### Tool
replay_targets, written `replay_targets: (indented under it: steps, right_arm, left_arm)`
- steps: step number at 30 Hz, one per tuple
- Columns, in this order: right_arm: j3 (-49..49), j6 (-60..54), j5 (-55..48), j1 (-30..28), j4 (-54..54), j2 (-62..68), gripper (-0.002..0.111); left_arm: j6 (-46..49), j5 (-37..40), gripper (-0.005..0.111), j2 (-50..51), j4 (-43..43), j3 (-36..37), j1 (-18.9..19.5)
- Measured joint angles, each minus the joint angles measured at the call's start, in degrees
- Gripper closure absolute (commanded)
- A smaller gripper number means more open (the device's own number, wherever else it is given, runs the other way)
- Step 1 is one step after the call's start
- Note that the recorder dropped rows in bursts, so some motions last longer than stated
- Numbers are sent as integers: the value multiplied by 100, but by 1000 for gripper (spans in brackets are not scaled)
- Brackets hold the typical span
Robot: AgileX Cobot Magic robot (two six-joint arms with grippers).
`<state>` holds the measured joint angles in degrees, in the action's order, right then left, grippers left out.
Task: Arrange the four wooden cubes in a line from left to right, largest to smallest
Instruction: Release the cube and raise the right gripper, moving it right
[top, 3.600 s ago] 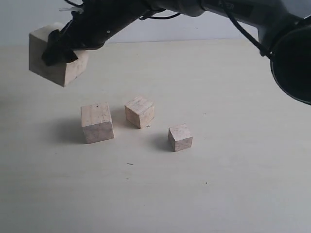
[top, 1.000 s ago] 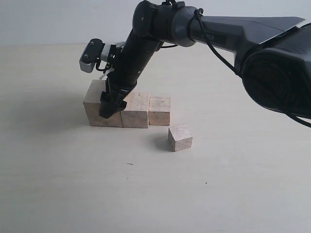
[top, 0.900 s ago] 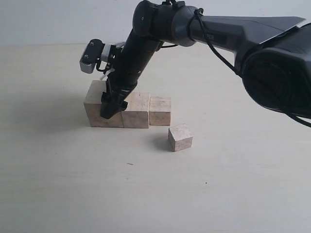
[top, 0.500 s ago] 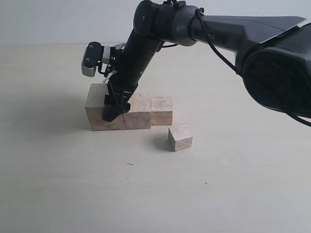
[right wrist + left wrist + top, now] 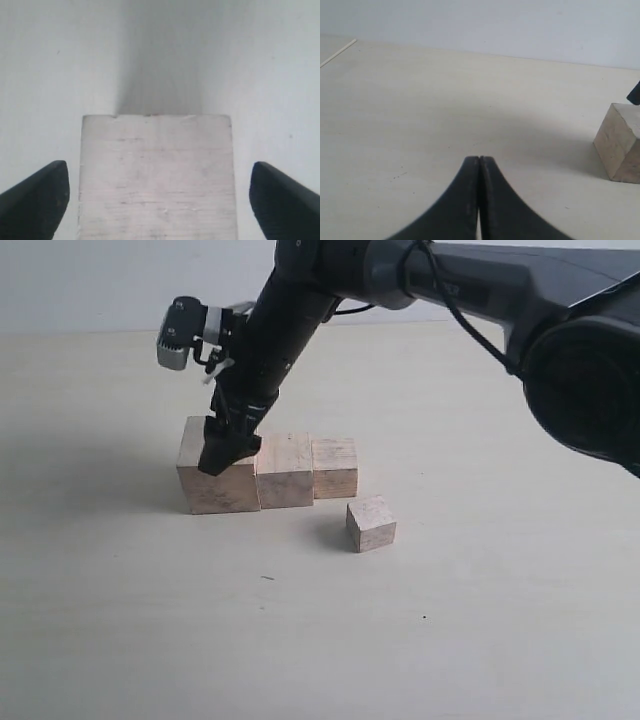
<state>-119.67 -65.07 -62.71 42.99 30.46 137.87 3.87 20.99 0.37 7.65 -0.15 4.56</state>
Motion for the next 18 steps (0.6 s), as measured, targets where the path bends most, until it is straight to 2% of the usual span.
replay_targets:
  steps: [6,8,10,11,15,16,18]
  right_arm:
    - [0,397,-12,0,13,-521,17]
    - [0,903,-12,0,-86,-722,21]
    - [0,1663,-64,0,-339,-910,34]
    - [0,2149,-115,0,-533,-1013,45]
    - [0,3903,-504,0,-1309,-1374,100]
    - [0,4098,-556,0,-1468,-1434,107]
    - [0,4429,-656,0,-1664,-1569,107]
  left_arm:
    - [0,0,107,0,0,0,0]
    - [0,0,107,0,0,0,0]
    - [0,0,107,0,0,0,0]
    - [0,0,107,0,0,0,0]
    - [0,0,107,0,0,0,0]
    - [0,0,107,0,0,0,0]
    - [0,0,107,0,0,0,0]
